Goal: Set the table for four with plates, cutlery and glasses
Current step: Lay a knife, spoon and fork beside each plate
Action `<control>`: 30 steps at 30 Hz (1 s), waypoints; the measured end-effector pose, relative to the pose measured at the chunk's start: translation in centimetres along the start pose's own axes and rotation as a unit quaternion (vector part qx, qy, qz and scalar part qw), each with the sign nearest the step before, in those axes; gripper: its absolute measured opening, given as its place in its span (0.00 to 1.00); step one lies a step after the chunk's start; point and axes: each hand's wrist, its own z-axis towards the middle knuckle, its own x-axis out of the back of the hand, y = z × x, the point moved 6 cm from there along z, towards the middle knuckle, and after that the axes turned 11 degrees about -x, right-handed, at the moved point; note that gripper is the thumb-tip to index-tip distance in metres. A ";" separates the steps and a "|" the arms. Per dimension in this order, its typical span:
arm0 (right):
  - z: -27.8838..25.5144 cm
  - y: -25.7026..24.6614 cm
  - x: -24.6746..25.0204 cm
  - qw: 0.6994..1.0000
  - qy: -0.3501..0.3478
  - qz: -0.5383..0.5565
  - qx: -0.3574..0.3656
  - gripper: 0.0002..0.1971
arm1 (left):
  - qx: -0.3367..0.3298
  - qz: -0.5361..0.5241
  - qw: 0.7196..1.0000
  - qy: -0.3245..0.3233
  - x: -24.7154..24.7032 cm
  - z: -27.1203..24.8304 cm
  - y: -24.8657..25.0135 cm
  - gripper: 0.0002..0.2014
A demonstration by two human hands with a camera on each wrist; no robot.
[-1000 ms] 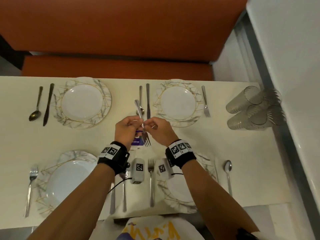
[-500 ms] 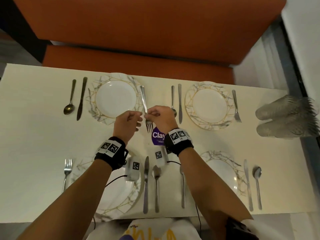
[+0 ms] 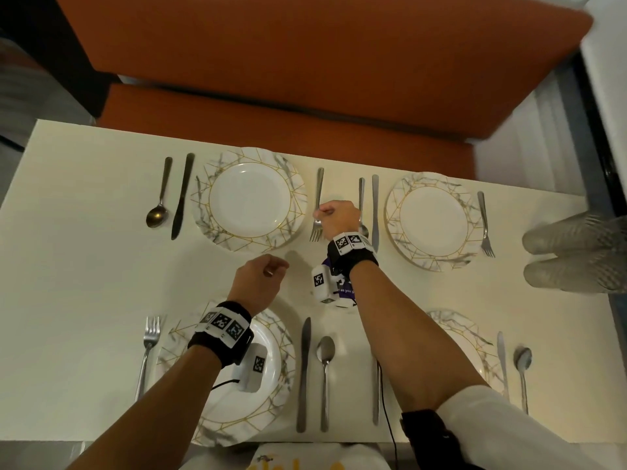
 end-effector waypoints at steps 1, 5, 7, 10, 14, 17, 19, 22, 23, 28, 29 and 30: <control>0.1 0.1 -0.2 1.000 -0.003 -0.001 0.001 0.05 | -0.001 0.000 1.000 0.000 -0.1 0.0 0.0 0.06; 0.3 0.1 -0.4 1.000 0.004 -0.016 0.003 0.04 | 0.003 -0.001 1.000 0.004 -0.1 0.0 -0.2 0.07; 0.3 0.0 -0.6 0.999 0.009 -0.032 0.005 0.05 | 0.004 -0.001 1.000 0.006 -0.1 0.1 -0.2 0.07; 0.3 -0.1 -0.7 0.999 0.016 -0.038 0.000 0.05 | 0.001 -0.002 1.000 0.002 0.0 0.2 -0.2 0.07; 0.2 -0.1 -0.8 0.999 0.014 -0.041 -0.012 0.04 | 0.002 -0.006 1.000 0.001 0.0 0.2 -0.3 0.07; 0.0 -0.1 -0.9 0.998 0.010 -0.050 -0.020 0.04 | 0.002 -0.007 1.000 -0.001 -0.1 0.2 -0.3 0.07; -0.3 0.0 -0.9 0.998 0.008 -0.052 -0.027 0.04 | 0.002 -0.008 1.000 -0.004 -0.3 0.1 -0.2 0.07; -0.4 0.2 -1.0 0.998 0.001 -0.063 -0.030 0.05 | 0.007 -0.018 1.000 -0.004 -0.4 0.1 -0.1 0.07; -0.5 0.2 -1.0 0.998 -0.002 -0.063 -0.031 0.06 | 0.010 -0.023 1.000 -0.003 -0.4 0.0 -0.1 0.07; -0.9 0.3 -0.7 0.997 0.001 -0.066 -0.027 0.07 | 0.012 -0.021 1.000 -0.005 -0.2 -0.2 -0.2 0.07; -1.1 0.2 -0.6 0.997 0.002 -0.067 -0.023 0.08 | 0.010 -0.019 1.000 -0.006 -0.1 -0.2 -0.2 0.07; -1.2 0.2 -0.5 0.998 0.006 -0.067 -0.017 0.09 | 0.009 -0.017 1.000 -0.007 -0.1 -0.3 -0.1 0.07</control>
